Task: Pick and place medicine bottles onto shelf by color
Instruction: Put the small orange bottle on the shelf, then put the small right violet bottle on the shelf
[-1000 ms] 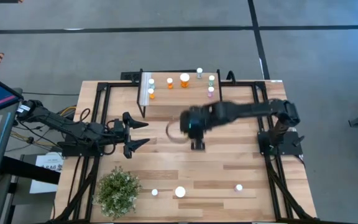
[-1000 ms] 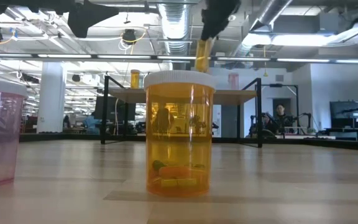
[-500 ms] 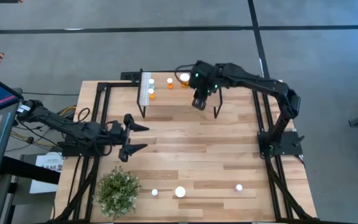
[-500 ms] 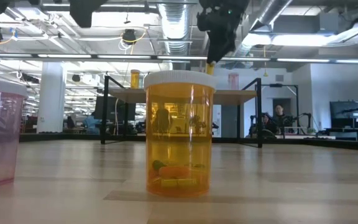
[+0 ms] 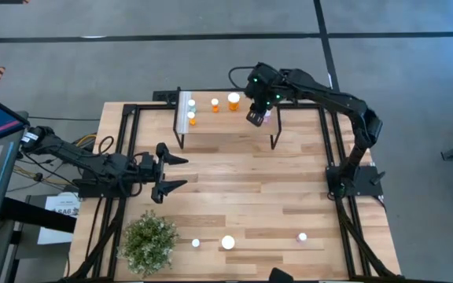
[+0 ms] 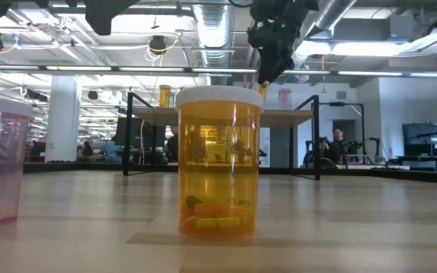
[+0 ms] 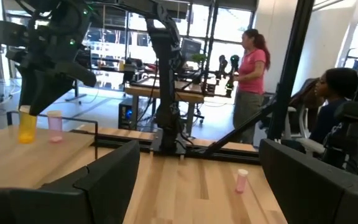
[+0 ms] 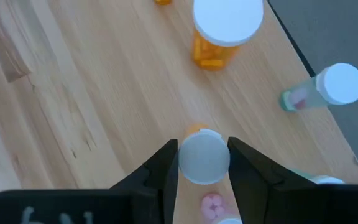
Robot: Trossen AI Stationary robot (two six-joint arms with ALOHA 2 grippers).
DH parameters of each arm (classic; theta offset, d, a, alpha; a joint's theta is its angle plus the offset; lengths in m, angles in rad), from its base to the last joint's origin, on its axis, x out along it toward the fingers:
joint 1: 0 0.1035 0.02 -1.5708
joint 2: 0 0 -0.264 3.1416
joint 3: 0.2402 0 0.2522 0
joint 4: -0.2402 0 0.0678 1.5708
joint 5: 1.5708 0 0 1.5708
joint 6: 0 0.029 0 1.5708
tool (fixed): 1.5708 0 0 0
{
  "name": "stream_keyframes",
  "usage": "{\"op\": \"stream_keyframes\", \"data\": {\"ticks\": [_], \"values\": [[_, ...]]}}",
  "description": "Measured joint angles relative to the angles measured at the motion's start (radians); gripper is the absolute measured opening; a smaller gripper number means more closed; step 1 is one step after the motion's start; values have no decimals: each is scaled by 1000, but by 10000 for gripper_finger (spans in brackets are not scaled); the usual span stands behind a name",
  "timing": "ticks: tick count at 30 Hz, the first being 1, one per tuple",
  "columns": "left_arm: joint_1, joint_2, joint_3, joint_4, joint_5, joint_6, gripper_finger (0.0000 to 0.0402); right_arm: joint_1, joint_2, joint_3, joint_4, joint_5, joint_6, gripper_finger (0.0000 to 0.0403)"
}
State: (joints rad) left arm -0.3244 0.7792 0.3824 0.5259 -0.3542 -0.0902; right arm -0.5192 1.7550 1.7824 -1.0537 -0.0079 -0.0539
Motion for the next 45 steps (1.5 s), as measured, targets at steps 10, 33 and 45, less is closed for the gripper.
{"op": "stream_keyframes", "data": {"ticks": [10,33,45], "values": [[0,0,0,1,0,-10,318,-9,35,-3,-36,-21,27,144],[0,0,0,-3,0,-10,318,-26,64,9,-33,-23,24,245],[0,0,0,-34,-18,-20,318,5,63,189,-180,-19,52,257]]}}
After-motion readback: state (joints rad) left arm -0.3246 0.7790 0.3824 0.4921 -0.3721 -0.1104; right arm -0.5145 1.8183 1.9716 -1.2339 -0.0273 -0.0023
